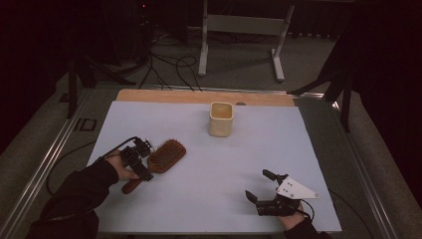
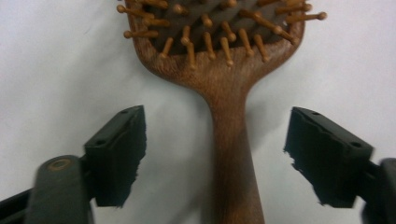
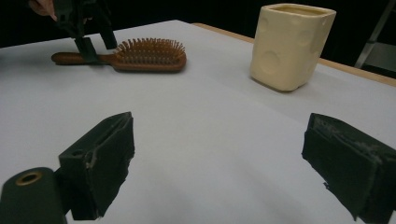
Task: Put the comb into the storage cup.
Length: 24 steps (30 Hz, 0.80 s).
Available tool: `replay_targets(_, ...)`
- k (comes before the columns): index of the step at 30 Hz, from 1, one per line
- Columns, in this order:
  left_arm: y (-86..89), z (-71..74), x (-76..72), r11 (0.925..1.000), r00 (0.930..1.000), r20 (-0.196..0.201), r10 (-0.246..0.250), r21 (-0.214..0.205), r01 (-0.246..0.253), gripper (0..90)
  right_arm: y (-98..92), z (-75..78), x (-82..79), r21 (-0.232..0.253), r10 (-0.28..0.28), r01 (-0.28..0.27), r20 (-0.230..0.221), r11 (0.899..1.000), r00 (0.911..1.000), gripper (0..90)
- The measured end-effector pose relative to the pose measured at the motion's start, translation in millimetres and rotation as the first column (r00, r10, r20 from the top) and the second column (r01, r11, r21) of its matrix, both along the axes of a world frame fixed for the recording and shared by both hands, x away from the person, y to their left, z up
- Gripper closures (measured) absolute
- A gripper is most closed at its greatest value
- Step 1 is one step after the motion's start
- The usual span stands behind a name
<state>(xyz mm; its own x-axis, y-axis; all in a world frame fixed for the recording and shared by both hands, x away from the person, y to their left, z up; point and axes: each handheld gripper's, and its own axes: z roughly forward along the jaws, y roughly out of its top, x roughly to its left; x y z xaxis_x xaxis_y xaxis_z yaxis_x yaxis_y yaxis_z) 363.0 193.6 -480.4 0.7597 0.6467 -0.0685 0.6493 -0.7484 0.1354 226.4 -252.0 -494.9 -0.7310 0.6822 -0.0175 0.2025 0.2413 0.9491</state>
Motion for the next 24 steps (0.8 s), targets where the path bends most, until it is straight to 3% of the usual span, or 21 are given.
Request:
replay_targets(9,-5.0,-4.5,2.9,0.9996,0.9999,-0.014,0.007,0.029,-0.006,43.2,0.0,-0.2,0.2,-0.001,0.0,0.0,-0.001,1.0,1.0,8.9)
replay_targets(24,-8.8,-5.6,4.2,0.9978,0.9998,-0.003,0.022,0.062,-0.022,58.4,-0.3,0.0,0.1,-0.002,0.0,0.0,0.0,1.0,1.0,8.9)
